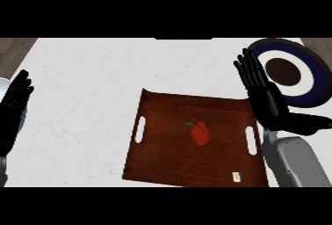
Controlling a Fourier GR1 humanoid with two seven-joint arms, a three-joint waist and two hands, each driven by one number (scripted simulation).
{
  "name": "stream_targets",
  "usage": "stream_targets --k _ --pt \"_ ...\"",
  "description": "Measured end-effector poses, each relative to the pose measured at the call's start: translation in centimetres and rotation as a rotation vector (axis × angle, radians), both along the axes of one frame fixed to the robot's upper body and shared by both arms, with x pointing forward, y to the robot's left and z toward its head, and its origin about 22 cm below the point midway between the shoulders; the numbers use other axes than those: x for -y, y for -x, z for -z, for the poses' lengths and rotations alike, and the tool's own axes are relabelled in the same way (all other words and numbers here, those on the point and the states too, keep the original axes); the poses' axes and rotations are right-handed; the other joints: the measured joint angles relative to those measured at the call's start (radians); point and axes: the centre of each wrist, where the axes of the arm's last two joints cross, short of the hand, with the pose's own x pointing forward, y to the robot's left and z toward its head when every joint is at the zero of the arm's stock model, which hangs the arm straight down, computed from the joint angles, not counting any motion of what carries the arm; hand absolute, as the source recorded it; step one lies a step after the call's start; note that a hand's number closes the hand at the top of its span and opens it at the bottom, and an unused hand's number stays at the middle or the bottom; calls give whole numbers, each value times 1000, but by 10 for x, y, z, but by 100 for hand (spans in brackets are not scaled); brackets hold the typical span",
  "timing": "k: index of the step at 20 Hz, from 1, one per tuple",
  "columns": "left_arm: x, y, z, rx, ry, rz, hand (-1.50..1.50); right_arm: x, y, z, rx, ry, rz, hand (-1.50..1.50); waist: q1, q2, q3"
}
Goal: Pick the bell pepper from the tray and place it in the plate
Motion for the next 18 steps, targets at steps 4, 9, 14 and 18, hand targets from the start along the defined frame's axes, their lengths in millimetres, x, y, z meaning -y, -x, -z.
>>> stream_targets --k 4,9,14,18 --pt "8 1 14 4 40 45 0 -52 -1 5 -95 36 -64 150 0 13 -13" --pt "25 6 45 -33 130 113 0 -84 -5 6 -85 306 20 -150 -4 12 -31" --pt "32 8 75 -51 196 153 0 -129 28 48 -36 315 169 -150 -6 20 -23" --pt "33 4 95 -58 217 164 0 -149 56 67 23 359 221 -150 -15 19 -21"
